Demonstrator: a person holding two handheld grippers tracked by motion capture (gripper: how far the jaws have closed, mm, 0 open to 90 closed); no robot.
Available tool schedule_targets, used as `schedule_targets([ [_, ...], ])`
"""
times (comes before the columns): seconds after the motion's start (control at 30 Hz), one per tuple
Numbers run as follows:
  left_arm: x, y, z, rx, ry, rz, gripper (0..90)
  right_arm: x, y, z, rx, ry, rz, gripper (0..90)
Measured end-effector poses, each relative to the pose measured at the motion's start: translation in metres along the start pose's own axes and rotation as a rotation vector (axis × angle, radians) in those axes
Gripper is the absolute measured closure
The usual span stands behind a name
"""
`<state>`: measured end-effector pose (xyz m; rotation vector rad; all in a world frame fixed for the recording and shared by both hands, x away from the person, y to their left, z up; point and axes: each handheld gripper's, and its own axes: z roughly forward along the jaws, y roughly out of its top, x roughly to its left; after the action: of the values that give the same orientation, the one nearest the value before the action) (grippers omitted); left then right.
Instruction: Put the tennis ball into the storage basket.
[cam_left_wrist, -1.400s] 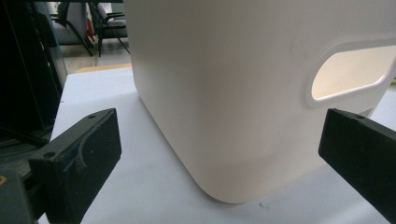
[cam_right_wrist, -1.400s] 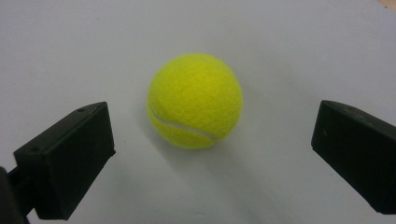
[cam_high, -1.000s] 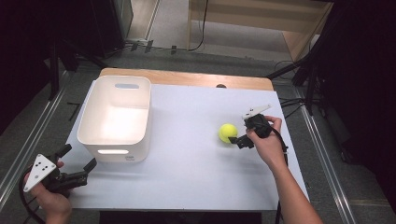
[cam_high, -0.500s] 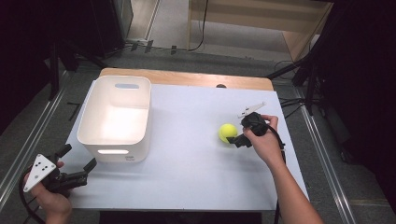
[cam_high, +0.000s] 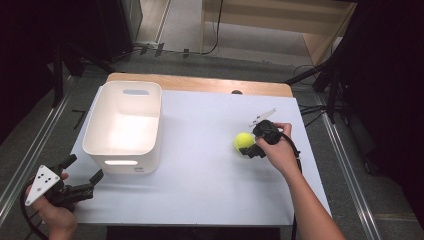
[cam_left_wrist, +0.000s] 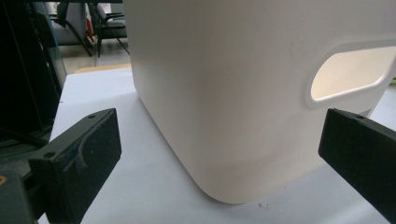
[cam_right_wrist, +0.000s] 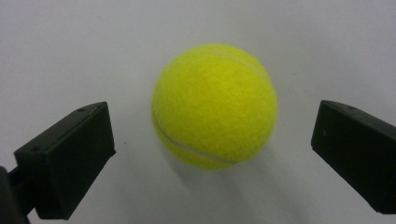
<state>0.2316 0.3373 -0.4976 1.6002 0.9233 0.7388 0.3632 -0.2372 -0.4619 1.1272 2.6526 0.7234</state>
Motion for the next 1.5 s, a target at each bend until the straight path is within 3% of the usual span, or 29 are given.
schedule_targets([
  [0.83,0.0,0.0,0.0,0.0,-0.001,-0.001,0.0,-0.003,0.006,0.022,0.072,-0.007,-0.002,6.8],
  [1.17,0.0,0.0,0.0,0.002,0.0,-0.001,0.0,-0.002,0.008,0.027,0.078,-0.004,-0.001,21.9],
  [1.5,0.0,0.0,0.0,0.002,-0.001,-0.001,0.0,-0.001,0.009,0.026,0.082,-0.012,-0.009,22.7],
])
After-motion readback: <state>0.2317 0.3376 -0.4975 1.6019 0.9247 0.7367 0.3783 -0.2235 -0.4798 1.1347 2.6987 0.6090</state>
